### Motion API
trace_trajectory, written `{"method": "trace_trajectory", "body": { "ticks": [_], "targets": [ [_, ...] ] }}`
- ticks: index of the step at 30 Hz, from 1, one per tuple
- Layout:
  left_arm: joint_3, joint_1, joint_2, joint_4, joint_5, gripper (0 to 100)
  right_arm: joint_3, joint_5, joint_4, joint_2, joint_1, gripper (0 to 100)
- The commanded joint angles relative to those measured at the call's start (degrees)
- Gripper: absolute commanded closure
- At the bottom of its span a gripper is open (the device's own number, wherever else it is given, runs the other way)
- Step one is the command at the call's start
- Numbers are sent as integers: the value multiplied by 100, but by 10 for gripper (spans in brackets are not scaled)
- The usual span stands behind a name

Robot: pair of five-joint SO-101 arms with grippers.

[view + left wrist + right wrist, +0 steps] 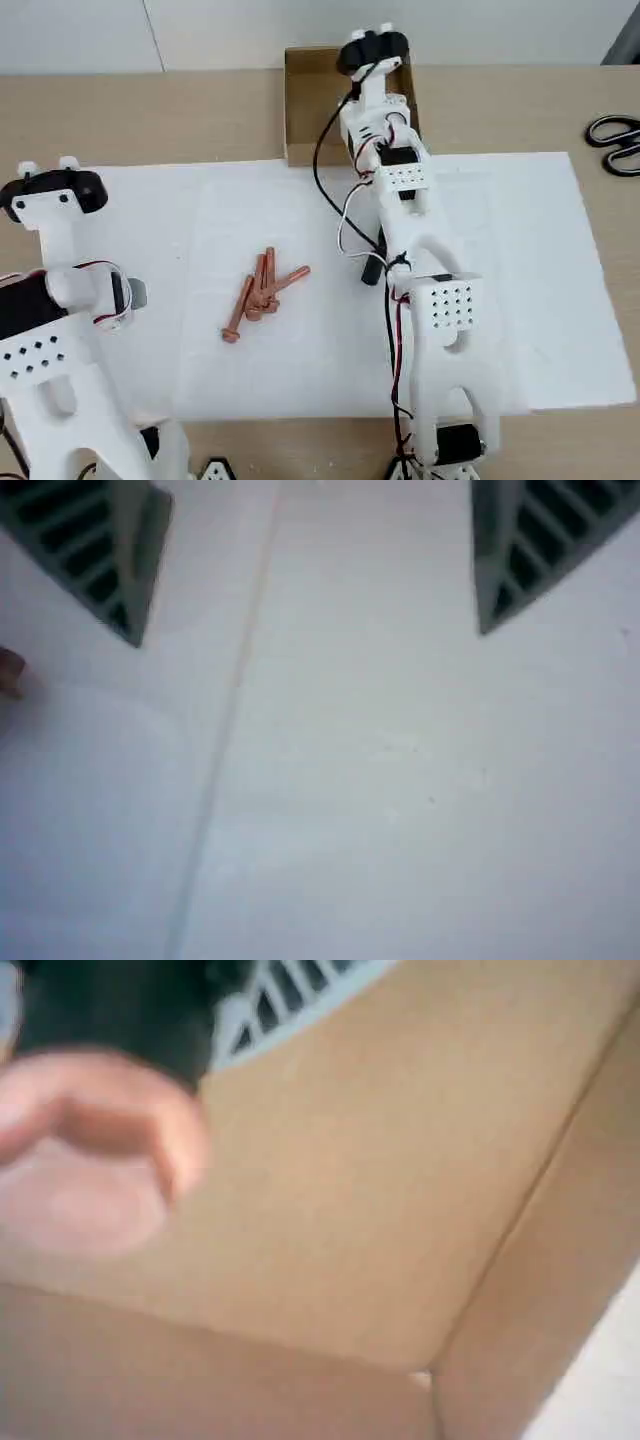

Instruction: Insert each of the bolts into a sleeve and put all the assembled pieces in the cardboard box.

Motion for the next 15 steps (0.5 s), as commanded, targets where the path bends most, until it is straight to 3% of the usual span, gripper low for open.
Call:
{"method": "trace_trajectory", "body": {
  "ticks": [1, 4, 15],
  "targets": [
    [-31, -18, -44, -18, -18, 796, -536, 149, -127, -154, -4, 929],
    [-31, -18, -44, -18, -18, 796, -536, 158, -127, -171, -4, 889],
    [-31, -18, -44, -18, -18, 795, -747, 158, -127, -180, -4, 894]
  ]
}}
